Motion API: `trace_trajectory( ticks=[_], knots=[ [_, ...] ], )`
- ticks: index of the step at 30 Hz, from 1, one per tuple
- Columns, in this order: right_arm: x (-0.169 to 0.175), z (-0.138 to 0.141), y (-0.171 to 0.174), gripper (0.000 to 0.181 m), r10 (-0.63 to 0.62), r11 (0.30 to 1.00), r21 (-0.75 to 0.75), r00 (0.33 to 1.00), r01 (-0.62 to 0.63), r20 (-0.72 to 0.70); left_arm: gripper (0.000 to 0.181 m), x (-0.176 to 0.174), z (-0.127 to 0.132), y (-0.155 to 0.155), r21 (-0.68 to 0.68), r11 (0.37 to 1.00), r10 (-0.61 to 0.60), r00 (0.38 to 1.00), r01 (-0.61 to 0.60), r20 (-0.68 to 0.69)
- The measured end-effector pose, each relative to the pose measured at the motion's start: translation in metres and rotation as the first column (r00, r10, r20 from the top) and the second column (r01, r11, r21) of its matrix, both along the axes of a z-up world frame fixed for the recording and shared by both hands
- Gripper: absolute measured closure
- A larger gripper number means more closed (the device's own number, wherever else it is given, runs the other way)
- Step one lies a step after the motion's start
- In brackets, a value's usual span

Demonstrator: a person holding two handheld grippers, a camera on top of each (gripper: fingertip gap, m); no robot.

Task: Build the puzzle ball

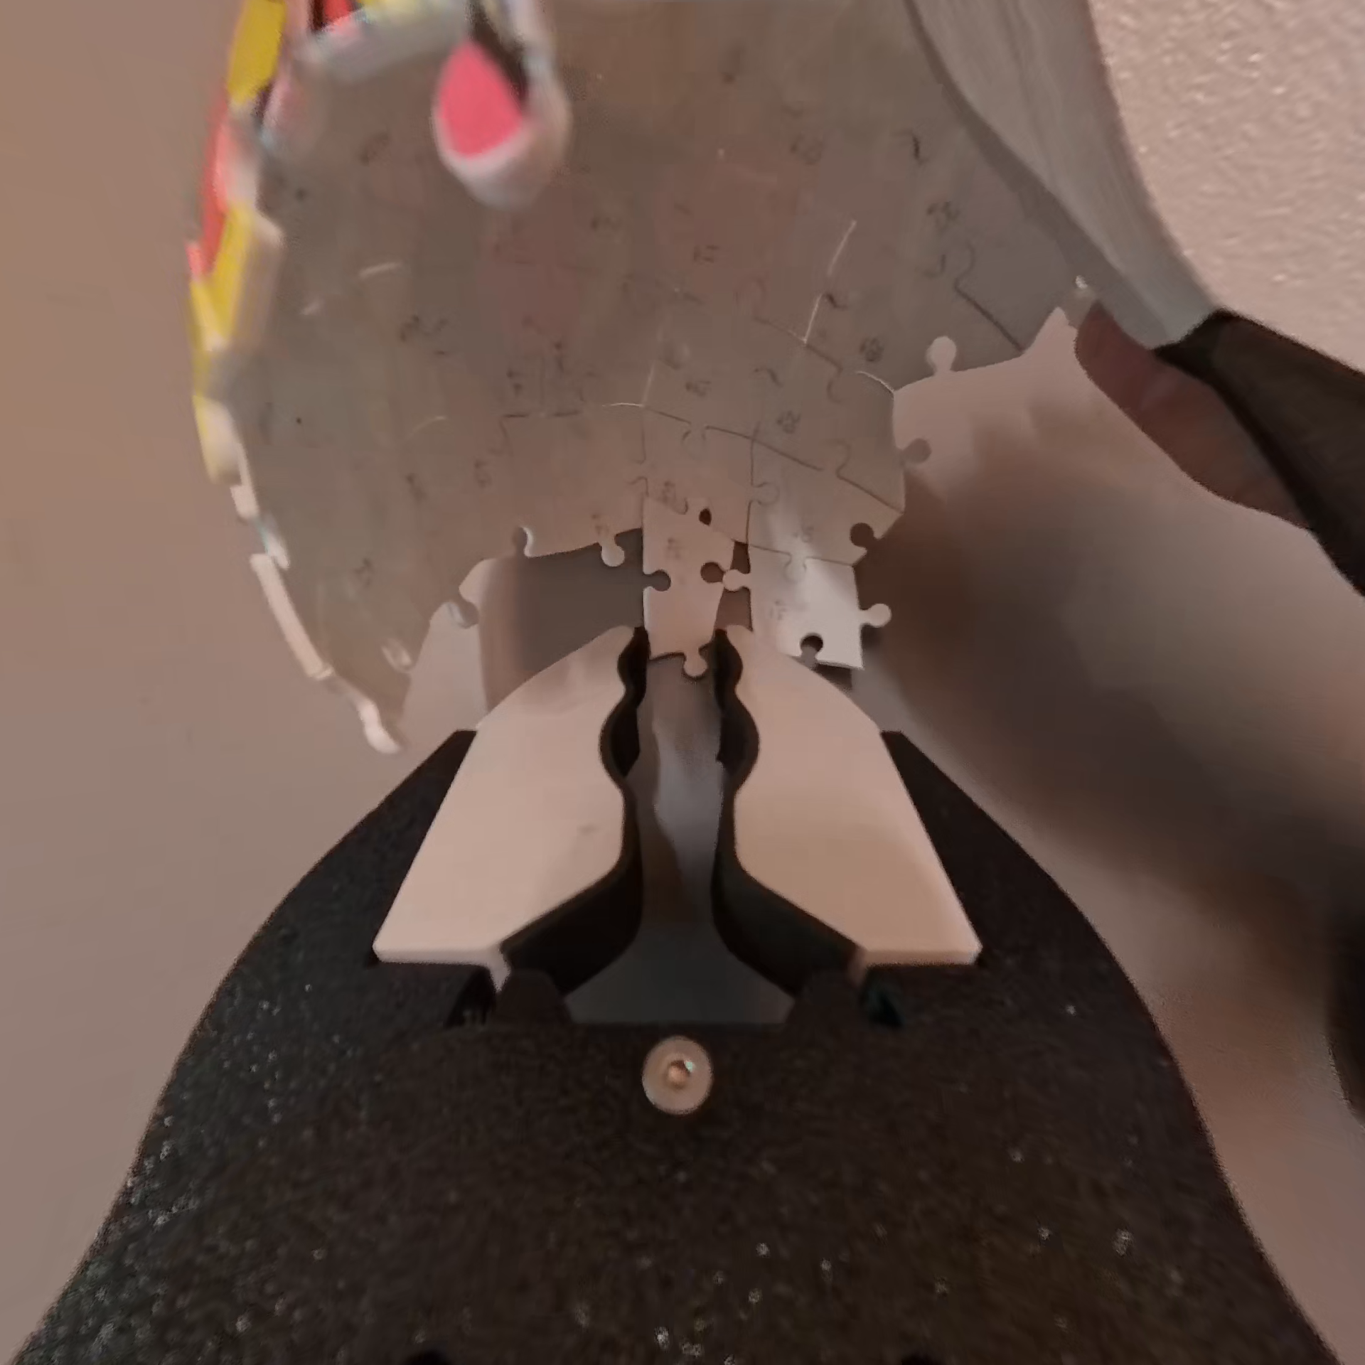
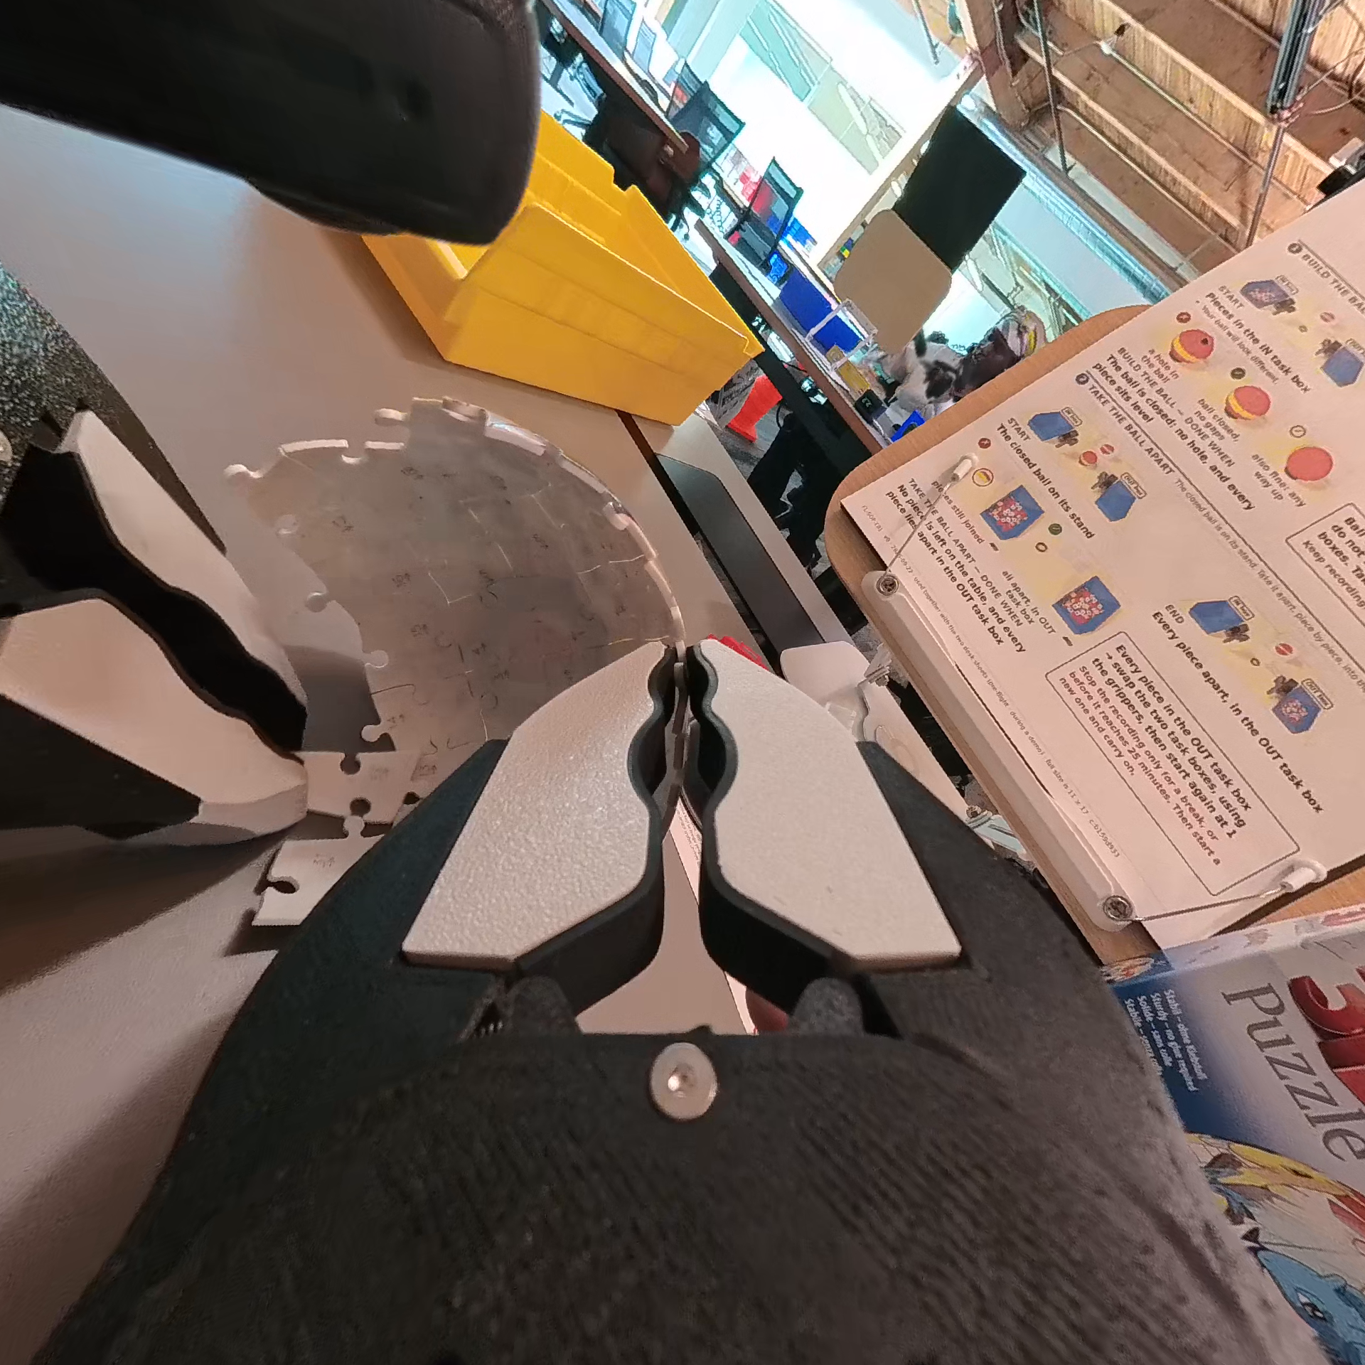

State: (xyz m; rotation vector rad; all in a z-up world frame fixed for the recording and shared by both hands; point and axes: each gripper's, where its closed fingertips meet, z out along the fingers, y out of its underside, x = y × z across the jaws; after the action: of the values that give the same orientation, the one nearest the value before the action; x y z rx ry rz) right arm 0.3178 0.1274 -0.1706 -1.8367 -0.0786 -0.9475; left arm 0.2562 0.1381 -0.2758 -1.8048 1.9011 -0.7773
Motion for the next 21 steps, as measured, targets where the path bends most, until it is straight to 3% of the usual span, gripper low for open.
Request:
trace_trajectory(
  ticks=[11, 16, 21],
  knots=[
    [-0.0002, 0.0003, 0.0001, 0.178, 0.0, 1.0, 0.0, 1.0, 0.0, 0.0, 0.168, 0.0014, -0.0007, 0.0011, 0.053, 0.998, -0.018, 1.0, 0.018, 0.009],
    [0.0001, 0.0, -0.0001, 0.178, -0.001, 1.0, 0.0, 1.0, 0.001, 0.0, 0.147, 0.0026, 0.0007, 0.0033, 0.16, 0.986, -0.048, 0.999, 0.043, 0.025],
    [0.0, 0.0001, -0.0001, 0.178, -0.002, 1.0, -0.001, 1.0, 0.002, 0.001, 0.15, 0.0071, 0.0008, 0.003, 0.173, 0.984, -0.055, 0.998, 0.048, 0.038]
  ],
)
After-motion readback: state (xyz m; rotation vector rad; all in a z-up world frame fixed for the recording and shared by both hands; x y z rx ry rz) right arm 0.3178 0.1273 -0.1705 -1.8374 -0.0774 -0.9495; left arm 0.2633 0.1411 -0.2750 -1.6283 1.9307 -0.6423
